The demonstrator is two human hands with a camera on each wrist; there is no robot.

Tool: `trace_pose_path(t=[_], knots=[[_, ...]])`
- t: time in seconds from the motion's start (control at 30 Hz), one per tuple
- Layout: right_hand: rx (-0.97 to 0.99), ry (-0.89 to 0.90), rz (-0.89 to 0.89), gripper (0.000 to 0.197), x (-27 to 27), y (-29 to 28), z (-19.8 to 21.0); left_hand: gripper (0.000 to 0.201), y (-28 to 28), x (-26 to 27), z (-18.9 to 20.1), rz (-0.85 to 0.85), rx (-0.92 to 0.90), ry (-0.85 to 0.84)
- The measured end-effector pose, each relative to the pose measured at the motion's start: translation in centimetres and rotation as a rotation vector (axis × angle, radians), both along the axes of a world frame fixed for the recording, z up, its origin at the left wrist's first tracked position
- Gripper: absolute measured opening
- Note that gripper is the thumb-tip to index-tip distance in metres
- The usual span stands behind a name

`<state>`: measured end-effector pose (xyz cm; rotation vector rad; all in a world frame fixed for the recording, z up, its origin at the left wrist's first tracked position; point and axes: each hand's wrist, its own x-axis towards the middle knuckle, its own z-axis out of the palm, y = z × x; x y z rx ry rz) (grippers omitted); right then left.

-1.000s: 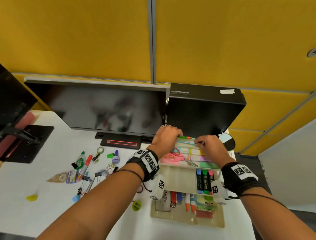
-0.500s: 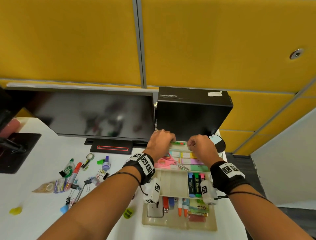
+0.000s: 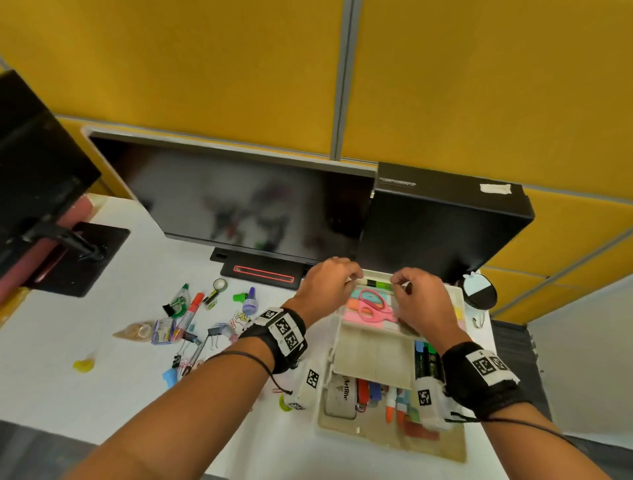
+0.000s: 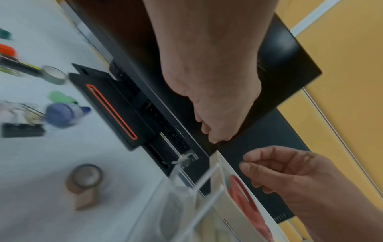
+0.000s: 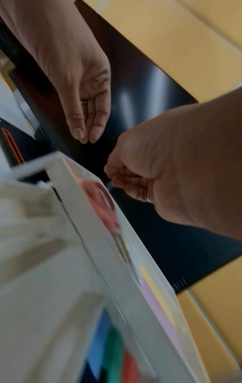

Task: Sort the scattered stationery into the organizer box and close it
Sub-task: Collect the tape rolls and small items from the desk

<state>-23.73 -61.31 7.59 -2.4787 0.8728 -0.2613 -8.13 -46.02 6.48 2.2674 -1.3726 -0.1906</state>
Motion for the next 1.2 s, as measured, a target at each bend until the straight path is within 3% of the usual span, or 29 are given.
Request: trace_pose_path(t=[0.23, 0.37, 0.5, 0.67, 0.77, 0.93, 1.0, 1.2], knots=[[0.014, -0.051, 0.191, 0.009, 5.9, 10.7, -1.5, 0.019, 11.8, 3.3, -0.7, 0.15, -0.049, 0.059], [0.074, 0.092, 0.326, 0.009, 8.9, 16.0, -4.6, 0.019, 19.6, 5.6, -2.0, 0.288, -0.047, 0.149], [0.114, 0.294, 0.439, 0.023, 11.4, 19.9, -7.9, 0.019, 27.2, 7.2, -4.2, 0.404, -0.032, 0.251], [0.108, 0.338, 0.538, 0.033, 14.6, 24.4, -9.7, 0.025, 34.9, 7.9, -7.0, 0.518, -0.021, 0.349], [0.11, 0.269, 0.612, 0.023, 17.3, 27.2, -9.8, 0.026, 38.2, 7.8, -8.5, 0.574, -0.025, 0.363], [-0.009, 0.341, 0.818, 0.067, 22.1, 31.9, -10.8, 0.021, 42.0, 7.8, -10.0, 0.634, -0.037, 0.405], [-0.05, 0.39, 0.899, 0.076, 23.6, 33.5, -10.9, 0.021, 43.2, 7.7, -10.3, 0.629, -0.032, 0.406], [-0.141, 0.402, 0.962, 0.059, 25.5, 34.8, -12.3, 0.021, 44.9, 6.7, -11.8, 0.62, 0.029, 0.422]])
